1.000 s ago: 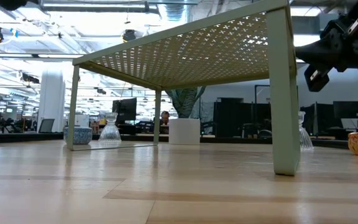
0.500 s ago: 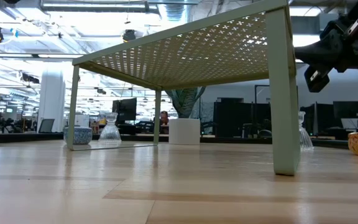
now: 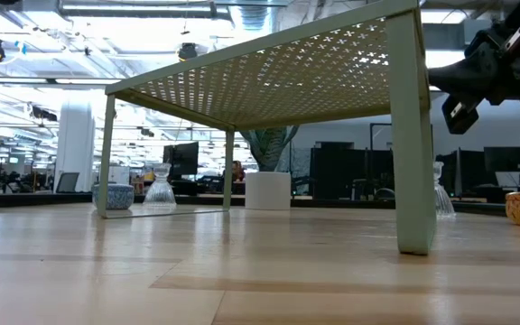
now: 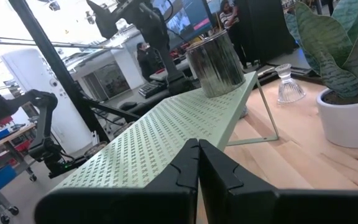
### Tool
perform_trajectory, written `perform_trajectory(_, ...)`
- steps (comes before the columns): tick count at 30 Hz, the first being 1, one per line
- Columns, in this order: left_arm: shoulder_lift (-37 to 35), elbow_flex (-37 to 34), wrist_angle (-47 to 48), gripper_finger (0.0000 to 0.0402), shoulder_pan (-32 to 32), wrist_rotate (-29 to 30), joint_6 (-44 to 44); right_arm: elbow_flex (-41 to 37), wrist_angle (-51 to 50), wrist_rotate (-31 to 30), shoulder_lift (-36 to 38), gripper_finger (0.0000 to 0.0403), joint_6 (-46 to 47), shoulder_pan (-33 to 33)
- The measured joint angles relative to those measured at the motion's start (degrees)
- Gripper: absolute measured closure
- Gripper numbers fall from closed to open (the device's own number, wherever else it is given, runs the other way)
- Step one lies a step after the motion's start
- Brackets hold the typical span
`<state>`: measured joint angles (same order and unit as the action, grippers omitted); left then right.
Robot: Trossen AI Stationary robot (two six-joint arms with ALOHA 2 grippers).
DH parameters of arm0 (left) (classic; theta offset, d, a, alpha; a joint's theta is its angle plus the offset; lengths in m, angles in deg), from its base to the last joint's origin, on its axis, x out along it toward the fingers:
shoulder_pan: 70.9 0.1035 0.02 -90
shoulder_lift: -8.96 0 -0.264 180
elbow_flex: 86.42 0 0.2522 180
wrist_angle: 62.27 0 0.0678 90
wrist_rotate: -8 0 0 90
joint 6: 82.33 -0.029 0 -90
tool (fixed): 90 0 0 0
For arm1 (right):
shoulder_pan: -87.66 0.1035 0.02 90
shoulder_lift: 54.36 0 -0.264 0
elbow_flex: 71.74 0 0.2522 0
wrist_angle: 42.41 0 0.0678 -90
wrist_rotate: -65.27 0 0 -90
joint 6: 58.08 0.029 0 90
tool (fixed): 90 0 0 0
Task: Pick & Place candle stick holders
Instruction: Put the left silver scented candle on the shelf
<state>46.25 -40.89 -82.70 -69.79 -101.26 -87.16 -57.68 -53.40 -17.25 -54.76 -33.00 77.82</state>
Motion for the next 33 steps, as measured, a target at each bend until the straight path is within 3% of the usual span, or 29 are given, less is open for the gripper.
perform_trajectory(4, -2.9, 0.5, 1.1, 0.0006, 3.0, -2.0, 2.6, 0.0, -0.7, 0.0, 0.0, 0.0403, 0.0, 0.0)
perform_trajectory(9, -2.2, 6.8, 7.1, 0.0004, 4.1, -2.2, 5.4, 0.0, -0.7, 0.0, 0.0, 0.0403, 0.0, 0.0)
perform_trajectory(14, -0.1, 16.6, 25.5, 0.0002, 4.2, -2.1, 5.3, 0.0, -0.7, 0.0, 0.0, 0.0403, 0.0, 0.0)
perform_trajectory(18, 2.6, 21.7, 37.2, 0.0002, 3.7, -2.0, 0.5, 0.0, -0.7, 0.0, 0.0, 0.0403, 0.0, 0.0)
perform_trajectory(26, 5.5, 24.7, 52.2, 0.0002, 3.4, -2.0, -2.8, 0.0, -0.7, 0.0, 0.0, 0.0403, 0.0, 0.0)
perform_trajectory(33, 6.6, 24.9, 58.8, 0.0002, 1.7, -2.1, -3.9, 0.0, -0.7, 0.0, 0.0, 0.0403, 0.0, 0.0)
